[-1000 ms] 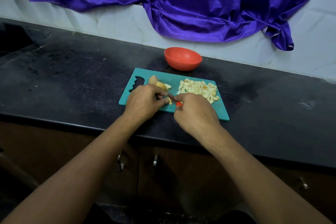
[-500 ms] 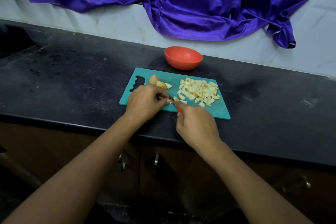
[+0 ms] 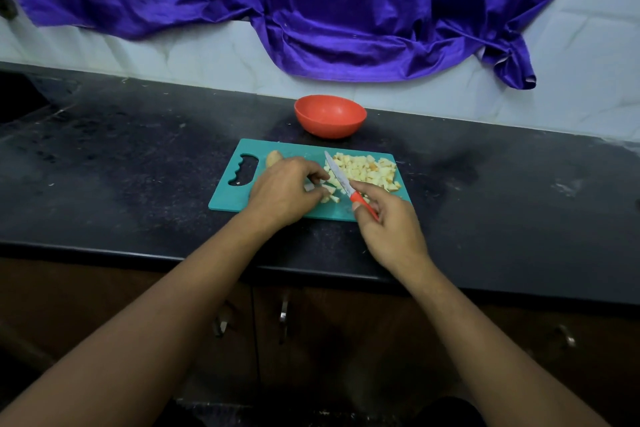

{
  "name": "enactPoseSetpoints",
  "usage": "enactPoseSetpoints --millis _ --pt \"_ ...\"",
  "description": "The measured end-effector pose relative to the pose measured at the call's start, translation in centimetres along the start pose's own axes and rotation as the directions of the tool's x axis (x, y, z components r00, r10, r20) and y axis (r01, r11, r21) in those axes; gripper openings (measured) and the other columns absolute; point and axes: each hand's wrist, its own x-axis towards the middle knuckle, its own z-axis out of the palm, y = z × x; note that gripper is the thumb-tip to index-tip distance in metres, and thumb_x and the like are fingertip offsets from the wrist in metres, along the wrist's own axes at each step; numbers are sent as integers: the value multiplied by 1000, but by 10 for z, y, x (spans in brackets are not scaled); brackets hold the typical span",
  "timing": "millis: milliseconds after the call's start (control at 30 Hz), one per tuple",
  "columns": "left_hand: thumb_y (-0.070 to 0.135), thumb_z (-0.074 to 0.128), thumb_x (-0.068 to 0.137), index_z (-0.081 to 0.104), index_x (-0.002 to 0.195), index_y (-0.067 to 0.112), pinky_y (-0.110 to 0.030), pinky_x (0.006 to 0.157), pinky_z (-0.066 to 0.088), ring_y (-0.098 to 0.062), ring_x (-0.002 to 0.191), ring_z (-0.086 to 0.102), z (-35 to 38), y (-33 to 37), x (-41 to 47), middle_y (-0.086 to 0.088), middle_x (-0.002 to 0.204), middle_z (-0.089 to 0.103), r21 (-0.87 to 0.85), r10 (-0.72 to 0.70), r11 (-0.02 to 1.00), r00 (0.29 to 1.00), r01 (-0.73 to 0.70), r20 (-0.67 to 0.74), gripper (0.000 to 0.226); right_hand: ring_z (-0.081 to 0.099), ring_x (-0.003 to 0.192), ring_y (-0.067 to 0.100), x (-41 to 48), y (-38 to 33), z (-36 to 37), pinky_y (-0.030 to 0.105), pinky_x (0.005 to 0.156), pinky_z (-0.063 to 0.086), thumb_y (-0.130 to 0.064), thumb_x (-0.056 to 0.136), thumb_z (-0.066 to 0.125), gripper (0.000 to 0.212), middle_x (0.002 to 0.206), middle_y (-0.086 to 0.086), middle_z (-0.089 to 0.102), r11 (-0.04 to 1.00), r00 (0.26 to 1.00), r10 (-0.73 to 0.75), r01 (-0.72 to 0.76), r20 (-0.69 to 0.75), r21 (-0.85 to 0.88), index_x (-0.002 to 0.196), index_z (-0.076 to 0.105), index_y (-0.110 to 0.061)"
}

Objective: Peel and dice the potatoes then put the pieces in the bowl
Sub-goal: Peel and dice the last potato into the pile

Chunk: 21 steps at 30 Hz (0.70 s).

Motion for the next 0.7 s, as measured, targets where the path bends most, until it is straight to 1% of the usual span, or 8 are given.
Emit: enactPoseSetpoints --millis 67,133,167,233,333,467,567,700 --pt "41 71 90 73 117 32 -31 87 40 -10 101 50 0 9 9 15 112 71 73 11 997 999 -14 45 29 50 48 9 2 3 0 28 47 43 -26 100 61 40 80 -5 72 998 1000 19 -19 -3 64 138 63 -40" --pt "45 71 87 73 108 33 -39 100 37 -14 109 60 2 15 19 14 111 72 178 1 984 996 -17 87 24 46 46 6 3 6 1 23 45 36 -24 100 61 39 78 -5 72 992 999 32 -30 -19 125 137 65 -37" --pt "45 72 85 72 102 35 -42 102 36 -16 111 63 3 17 24 14 109 72 226 -13 974 993 -14 115 20 45 47 5 3 6 1 27 46 37 -23 100 62 38 76 -3 71 987 999 38 -33 -27 157 136 65 -37" --pt "44 73 84 70 94 36 -42 100 39 -17 109 63 2 19 32 12 107 72 276 -44 961 984 -5 170 13 50 53 13 3 8 1 39 49 44 -23 100 62 38 76 1 71 979 998 52 -44 -35 198 135 66 -37" --pt "42 75 87 73 97 31 -40 95 47 -15 104 63 -3 21 39 11 104 71 269 -42 963 967 -28 251 15 63 62 18 4 9 1 41 58 54 -24 100 63 36 82 -9 73 973 998 60 -50 -36 224 134 67 -36" --pt "42 74 90 74 99 30 -35 81 52 -12 96 64 -5 15 40 12 98 71 183 15 981 971 -60 237 15 64 64 25 5 10 2 46 59 55 -23 100 63 36 82 -12 73 968 998 59 -48 -39 245 134 67 -35" --pt "35 75 90 76 96 28 -32 77 53 -7 87 65 -8 7 29 13 90 72 -33 15 999 995 -12 104 9 52 56 18 5 10 3 45 54 51 -24 100 63 35 69 -3 68 972 997 57 -44 -51 231 133 67 -35" --pt "30 78 89 76 92 26 -30 79 58 -5 81 68 -14 -13 1 9 86 74 -262 -53 963 997 66 55 5 52 56 12 6 10 5 40 53 47 -26 100 63 37 78 1 72 984 998 53 -47 -26 174 135 65 -38"
